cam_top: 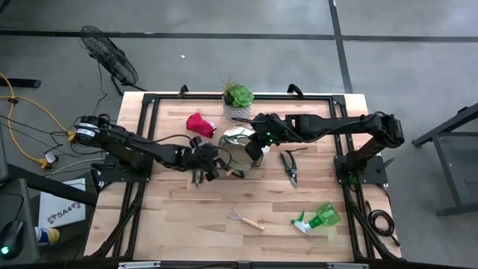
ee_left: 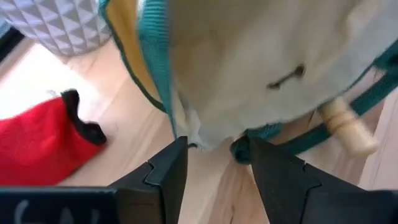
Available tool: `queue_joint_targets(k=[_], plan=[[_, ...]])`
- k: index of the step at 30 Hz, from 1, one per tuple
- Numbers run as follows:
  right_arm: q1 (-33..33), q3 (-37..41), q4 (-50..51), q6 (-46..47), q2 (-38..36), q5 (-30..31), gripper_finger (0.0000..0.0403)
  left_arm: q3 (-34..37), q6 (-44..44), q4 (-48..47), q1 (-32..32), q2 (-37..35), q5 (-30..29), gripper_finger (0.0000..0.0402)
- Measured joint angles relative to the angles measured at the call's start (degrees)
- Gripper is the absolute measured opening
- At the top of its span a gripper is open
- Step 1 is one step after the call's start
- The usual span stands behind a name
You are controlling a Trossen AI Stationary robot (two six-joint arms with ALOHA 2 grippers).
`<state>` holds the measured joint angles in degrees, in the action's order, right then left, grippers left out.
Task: Pick & Place Garden tools in Gardening bag
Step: Adjust the gardening bag
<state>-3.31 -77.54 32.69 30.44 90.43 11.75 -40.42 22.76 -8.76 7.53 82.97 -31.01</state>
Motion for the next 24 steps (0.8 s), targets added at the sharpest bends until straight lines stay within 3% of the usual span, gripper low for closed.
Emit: queue_joint_targets(k=[15,20,24], plan=[[0.70,0.00,0.16,-0.23,0.00,-0.17,0.0003,-0.04,2.80,1.71,0.00,-1.25,-2.44,0.0168],[0.70,0.00,0.92,-0.24,0.00,-0.20,0.0003,-2.50,3.99,-2.92,0.00,-2.29,2.84,0.0168],[0.70,0.00,1.49,-0.46,0.00,-0.25,0.0003,-5.54,6.03,-10.19,0.00,-2.92,0.89,0.0168]])
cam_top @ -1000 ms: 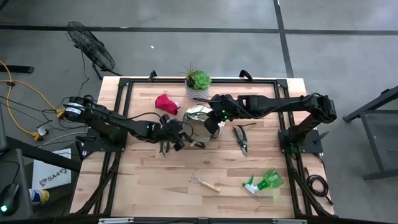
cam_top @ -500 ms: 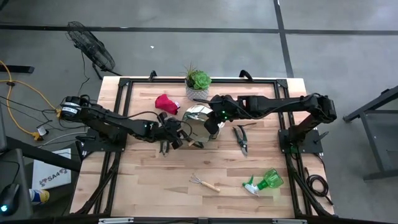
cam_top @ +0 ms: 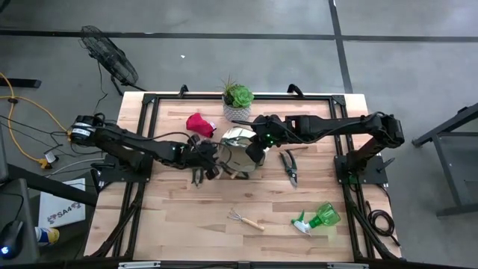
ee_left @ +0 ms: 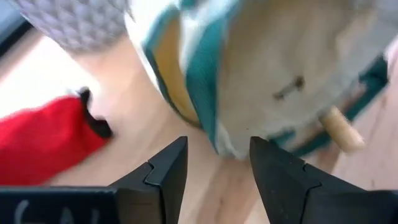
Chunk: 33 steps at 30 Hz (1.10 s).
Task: Pick & Place Garden tools in Gardening bag
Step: Adjust the gardening bag
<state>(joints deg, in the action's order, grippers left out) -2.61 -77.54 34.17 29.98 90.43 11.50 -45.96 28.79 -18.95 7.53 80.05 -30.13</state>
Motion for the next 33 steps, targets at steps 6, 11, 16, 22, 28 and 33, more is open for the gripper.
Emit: queue_joint_targets(k=[6,11,16,22,28,33], plan=[[0.00,0.00,-0.04,-0.25,0.00,-0.08,0.0003,-1.30,0.02,0.30,-0.02,0.03,-3.49,0.0168],[0.00,0.00,-0.04,-1.16,0.00,-0.10,0.0003,-1.32,0.54,1.72,-0.02,1.55,-0.11,0.0168],[0.00,0.00,-0.15,-1.36,0.00,-0.13,0.0003,-1.29,6.24,0.91,-0.04,4.62,-2.89,0.0168],[0.00,0.00,-0.11,-1.70,0.00,-1.30,0.0003,-1.21,12.23,0.60,-0.07,6.46,-3.43,0.0158],[0.00,0.00,-0.11,-1.74,0.00,-1.91,0.0003,-1.28,15.97,1.34,-0.04,6.38,-2.95,0.0078],[0.00,0.00,-0.15,-2.71,0.00,-2.56,0.0003,-1.28,16.99,1.49,-0.04,6.37,0.76,0.0008]])
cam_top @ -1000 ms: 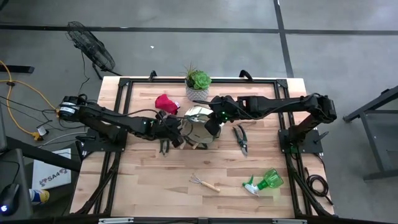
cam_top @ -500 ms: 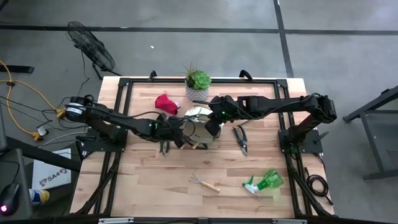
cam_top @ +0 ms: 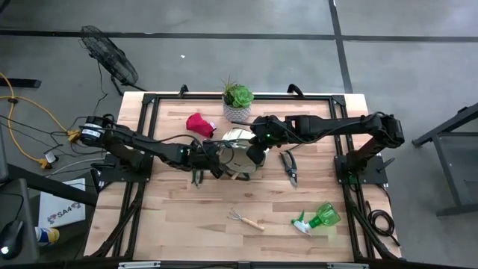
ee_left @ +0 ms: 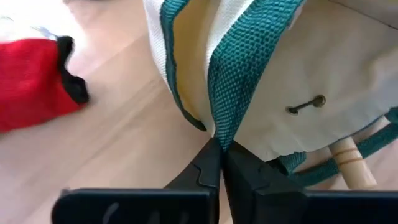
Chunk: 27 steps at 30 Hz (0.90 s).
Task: Pick & Place Garden tools in Gardening bag
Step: Adjust the gardening bag
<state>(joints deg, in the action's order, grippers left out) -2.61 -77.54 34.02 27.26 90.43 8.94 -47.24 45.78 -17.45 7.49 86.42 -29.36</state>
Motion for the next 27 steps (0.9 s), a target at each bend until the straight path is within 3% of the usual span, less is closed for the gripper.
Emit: queue_joint_targets(k=[9,15,20,27], plan=[[0.00,0.00,-0.22,-0.56,0.00,-3.57,0.0003,0.00,6.31,0.14,0.02,-0.01,6.18,0.0002],[0.00,0.02,-1.49,-1.38,-0.99,-5.50,0.0003,-1.01,8.87,0.08,0.04,-3.78,16.76,0.0001],[-0.32,0.02,-1.69,-1.30,-2.03,-3.79,0.0003,-6.65,8.91,-1.81,0.07,-8.63,19.12,0.0001],[-3.31,0.00,-1.27,-1.68,-2.10,-2.88,0.0003,-16.14,10.65,-15.14,0.02,-10.30,19.02,0.0000]])
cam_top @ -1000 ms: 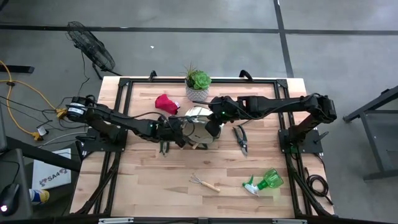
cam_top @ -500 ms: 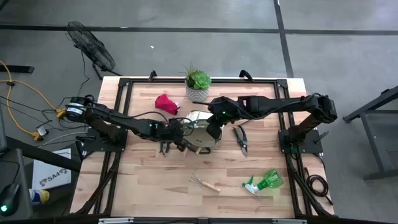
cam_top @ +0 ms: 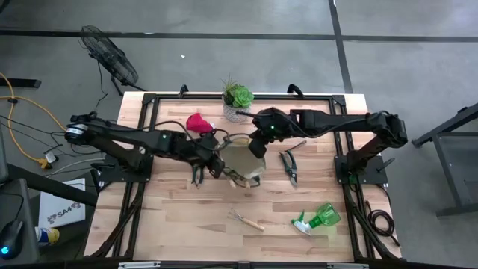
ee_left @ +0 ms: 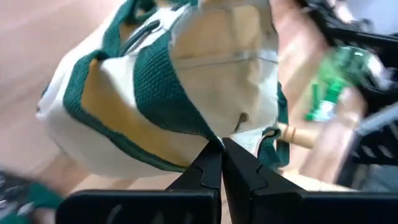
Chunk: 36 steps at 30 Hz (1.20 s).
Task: Pick & Place Garden tools in Gardening bag
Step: Adjust the gardening bag
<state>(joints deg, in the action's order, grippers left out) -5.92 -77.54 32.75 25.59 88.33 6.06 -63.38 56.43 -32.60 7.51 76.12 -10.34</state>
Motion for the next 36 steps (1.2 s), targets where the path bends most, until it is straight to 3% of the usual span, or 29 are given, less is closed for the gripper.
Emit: queue_joint_targets(k=[3,7,11,14,17,20,26,36], plan=[[-1.78,0.00,0.83,1.16,0.00,-0.02,0.0003,-0.51,1.54,-3.09,-0.86,0.01,-2.60,0.0000],[-3.66,0.00,2.66,3.42,0.11,-0.01,0.0003,1.64,1.91,-1.36,-3.74,0.15,0.30,0.0000],[-4.64,0.02,4.53,4.46,0.15,-0.24,0.0003,5.40,1.83,5.19,-6.65,0.42,7.27,0.0000],[-5.93,0.02,5.66,4.73,0.15,-2.00,0.0003,8.22,2.15,14.02,-7.93,0.42,16.08,0.0000],[-7.01,0.02,7.39,6.36,0.15,-5.03,0.0003,8.95,2.47,21.35,-7.55,0.43,23.22,0.0000],[-7.37,0.02,9.06,7.25,0.18,-8.28,0.0003,8.95,2.54,24.62,-6.29,0.37,26.70,0.0000],[-8.58,0.02,10.42,7.63,0.22,-9.60,0.0003,9.01,-0.04,19.70,-8.70,0.20,27.48,0.0000],[-11.93,0.83,10.27,5.85,3.34,-7.67,0.0003,18.45,2.60,20.27,-17.64,0.22,28.07,0.0000]])
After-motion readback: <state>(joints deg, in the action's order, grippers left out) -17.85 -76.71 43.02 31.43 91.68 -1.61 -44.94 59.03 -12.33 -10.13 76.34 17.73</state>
